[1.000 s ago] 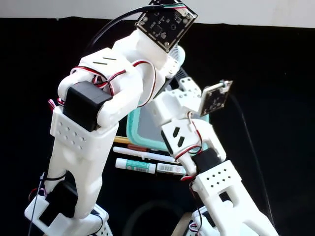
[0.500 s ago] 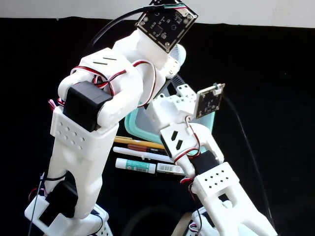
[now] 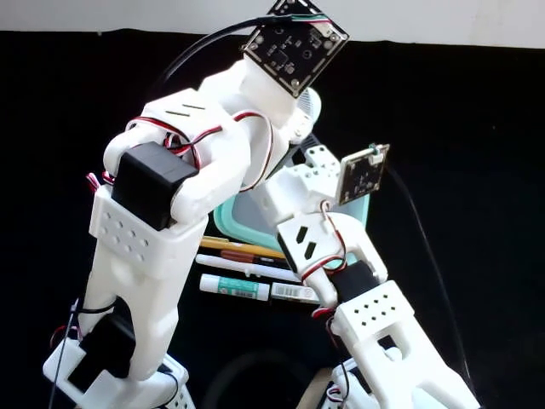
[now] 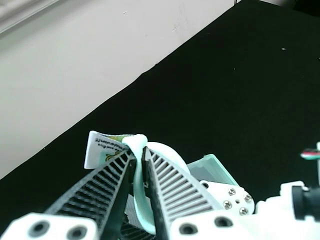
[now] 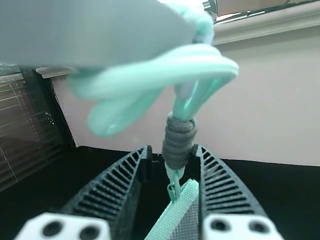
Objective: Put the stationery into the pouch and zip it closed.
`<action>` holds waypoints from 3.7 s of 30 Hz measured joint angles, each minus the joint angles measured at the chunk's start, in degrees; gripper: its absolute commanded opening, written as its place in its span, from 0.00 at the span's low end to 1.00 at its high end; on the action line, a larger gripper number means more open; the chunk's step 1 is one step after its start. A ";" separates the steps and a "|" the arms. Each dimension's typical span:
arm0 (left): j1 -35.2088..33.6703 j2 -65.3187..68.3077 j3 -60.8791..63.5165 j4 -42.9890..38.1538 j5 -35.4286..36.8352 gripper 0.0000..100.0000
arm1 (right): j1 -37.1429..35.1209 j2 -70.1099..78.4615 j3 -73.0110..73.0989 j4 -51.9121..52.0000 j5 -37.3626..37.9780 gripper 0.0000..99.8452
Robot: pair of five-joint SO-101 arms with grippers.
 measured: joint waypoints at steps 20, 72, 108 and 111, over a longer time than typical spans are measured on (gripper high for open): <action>0.18 0.00 0.00 1.49 0.00 0.01 | 0.00 0.00 -0.09 0.00 0.00 0.13; -24.44 -0.09 -9.67 11.16 -0.53 0.18 | 5.01 0.09 -24.35 29.71 -19.78 0.01; -34.29 0.00 10.29 9.93 -0.53 0.18 | -4.22 23.91 -64.79 63.74 -22.33 0.01; -34.29 0.00 10.64 9.76 -0.53 0.18 | -4.31 25.32 -70.86 67.43 -22.07 0.01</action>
